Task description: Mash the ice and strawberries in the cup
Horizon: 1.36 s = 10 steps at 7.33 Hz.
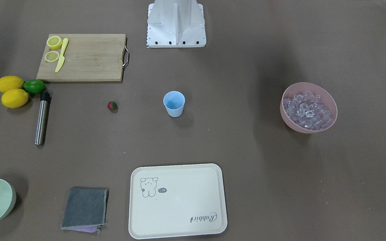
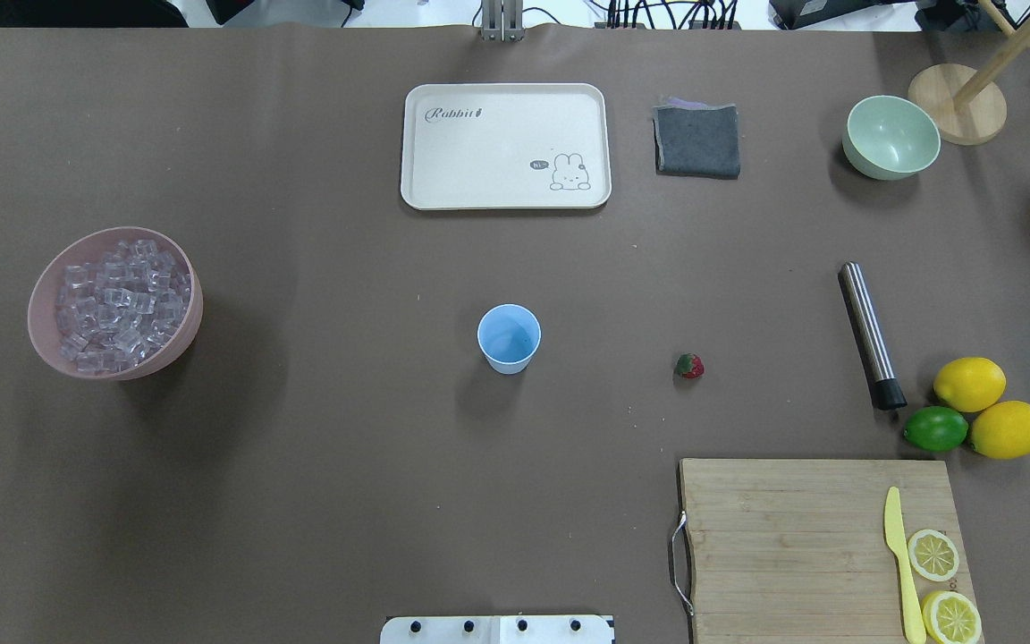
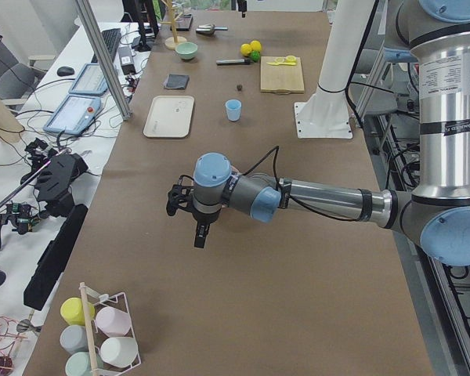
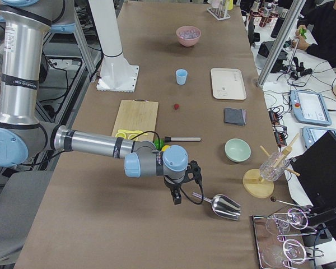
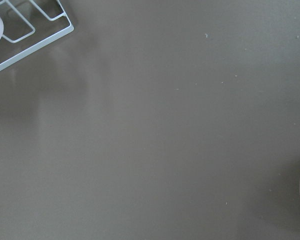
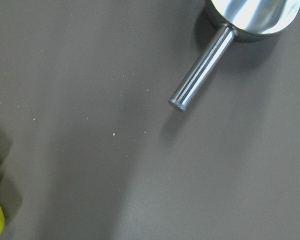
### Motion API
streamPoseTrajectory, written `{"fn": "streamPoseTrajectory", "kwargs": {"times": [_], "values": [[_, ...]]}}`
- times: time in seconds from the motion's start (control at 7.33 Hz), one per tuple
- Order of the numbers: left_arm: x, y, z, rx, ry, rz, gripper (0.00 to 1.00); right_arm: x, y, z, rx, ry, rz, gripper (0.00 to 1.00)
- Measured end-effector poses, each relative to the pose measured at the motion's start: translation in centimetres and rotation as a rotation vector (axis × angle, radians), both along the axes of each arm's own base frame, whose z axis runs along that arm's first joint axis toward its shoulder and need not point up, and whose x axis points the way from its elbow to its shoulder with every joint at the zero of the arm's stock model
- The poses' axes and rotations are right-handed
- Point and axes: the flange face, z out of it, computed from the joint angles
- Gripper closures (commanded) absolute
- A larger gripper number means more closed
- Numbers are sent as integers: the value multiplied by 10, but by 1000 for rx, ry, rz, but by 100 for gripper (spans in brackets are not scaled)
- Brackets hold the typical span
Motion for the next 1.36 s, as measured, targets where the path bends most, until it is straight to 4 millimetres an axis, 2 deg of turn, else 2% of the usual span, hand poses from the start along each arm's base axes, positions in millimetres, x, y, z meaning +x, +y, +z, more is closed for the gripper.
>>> {"fn": "streamPoseTrajectory", "kwargs": {"times": [0.41,0.68,1.36], "values": [[9,9,11,-9,-5,26,2,1,0,0,2,11,1,0],[19,7,7,-3,-6,41,2,1,-5,-4,0,20,3,0],[21,7,-1,9,-1,45,3,1,-22,-17,-45,28,0,0]]}}
